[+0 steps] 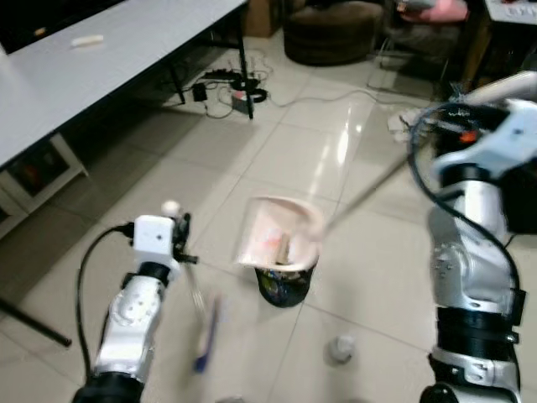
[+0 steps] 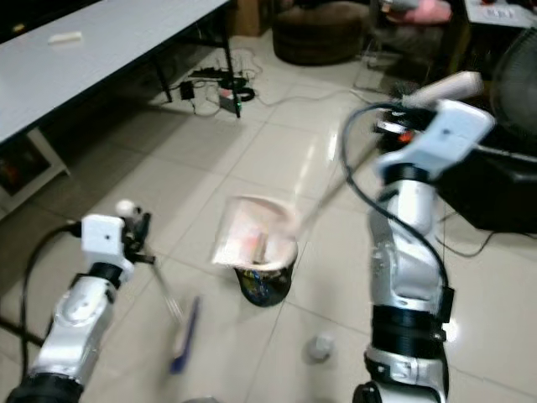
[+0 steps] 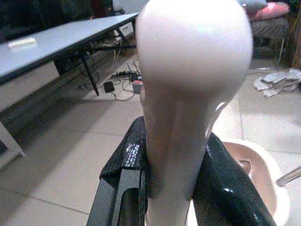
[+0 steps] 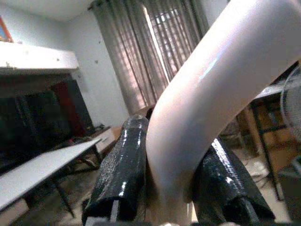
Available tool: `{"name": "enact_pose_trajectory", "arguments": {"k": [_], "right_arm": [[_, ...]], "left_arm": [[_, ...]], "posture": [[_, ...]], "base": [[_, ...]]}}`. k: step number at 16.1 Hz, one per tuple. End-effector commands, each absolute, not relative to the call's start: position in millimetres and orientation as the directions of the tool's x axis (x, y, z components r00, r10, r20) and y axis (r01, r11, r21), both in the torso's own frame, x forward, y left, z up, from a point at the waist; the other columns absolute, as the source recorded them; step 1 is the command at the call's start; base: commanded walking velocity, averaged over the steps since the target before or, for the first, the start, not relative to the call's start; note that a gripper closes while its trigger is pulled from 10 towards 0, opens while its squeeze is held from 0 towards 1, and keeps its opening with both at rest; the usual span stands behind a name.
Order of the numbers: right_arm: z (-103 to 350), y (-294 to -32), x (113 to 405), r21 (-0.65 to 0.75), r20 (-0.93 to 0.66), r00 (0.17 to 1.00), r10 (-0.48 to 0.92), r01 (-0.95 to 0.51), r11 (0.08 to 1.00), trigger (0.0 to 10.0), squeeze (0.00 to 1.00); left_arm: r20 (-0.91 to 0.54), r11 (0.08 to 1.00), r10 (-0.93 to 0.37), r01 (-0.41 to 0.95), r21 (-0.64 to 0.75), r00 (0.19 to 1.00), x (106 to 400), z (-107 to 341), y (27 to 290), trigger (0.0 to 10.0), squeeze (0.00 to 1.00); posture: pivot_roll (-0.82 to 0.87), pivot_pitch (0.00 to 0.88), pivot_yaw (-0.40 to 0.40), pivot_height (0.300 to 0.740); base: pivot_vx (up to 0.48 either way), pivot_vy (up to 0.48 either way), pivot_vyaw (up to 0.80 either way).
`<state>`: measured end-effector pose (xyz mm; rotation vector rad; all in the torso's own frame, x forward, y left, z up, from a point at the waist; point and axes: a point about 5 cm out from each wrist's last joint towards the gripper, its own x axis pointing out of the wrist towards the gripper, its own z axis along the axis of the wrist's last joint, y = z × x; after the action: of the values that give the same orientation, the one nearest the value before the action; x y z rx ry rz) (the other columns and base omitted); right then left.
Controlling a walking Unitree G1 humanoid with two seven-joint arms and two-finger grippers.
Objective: Sweep floor
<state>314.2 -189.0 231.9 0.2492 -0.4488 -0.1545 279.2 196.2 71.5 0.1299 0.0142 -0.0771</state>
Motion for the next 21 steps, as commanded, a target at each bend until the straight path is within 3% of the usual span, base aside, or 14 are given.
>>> {"name": "enact_pose_trajectory", "arguments": {"k": [1,14,21], "right_arm": [[246.2,-195.3,309.4,0.287,0.473,0.851,-0.23,0.098,0.953,10.0,0.0],[248.4,-203.2,307.6,0.238,0.512,0.829,-0.224,0.113,0.965,10.0,0.0],[252.7,-164.7,322.1,-0.073,0.608,0.79,0.077,-0.041,0.997,10.0,0.0]], "left_arm": [[0.02,0.986,-0.097,0.094,0.138,0.995,283.1,79.8,191.3,10.0,0.0],[0.01,0.983,-0.127,0.125,0.133,0.992,281.4,78.7,188.5,10.0,0.0],[0.007,0.981,-0.129,0.127,0.145,0.992,282.8,78.3,187.5,10.0,0.0]], "posture": [[-0.01,0.019,0.119,0.74],[-0.01,0.027,0.118,0.74],[0.0,0.033,0.113,0.74]], "base": [[0.349,0.0,0.0],[0.05,0.0,0.0],[0.0,0.0,0.0]]}}
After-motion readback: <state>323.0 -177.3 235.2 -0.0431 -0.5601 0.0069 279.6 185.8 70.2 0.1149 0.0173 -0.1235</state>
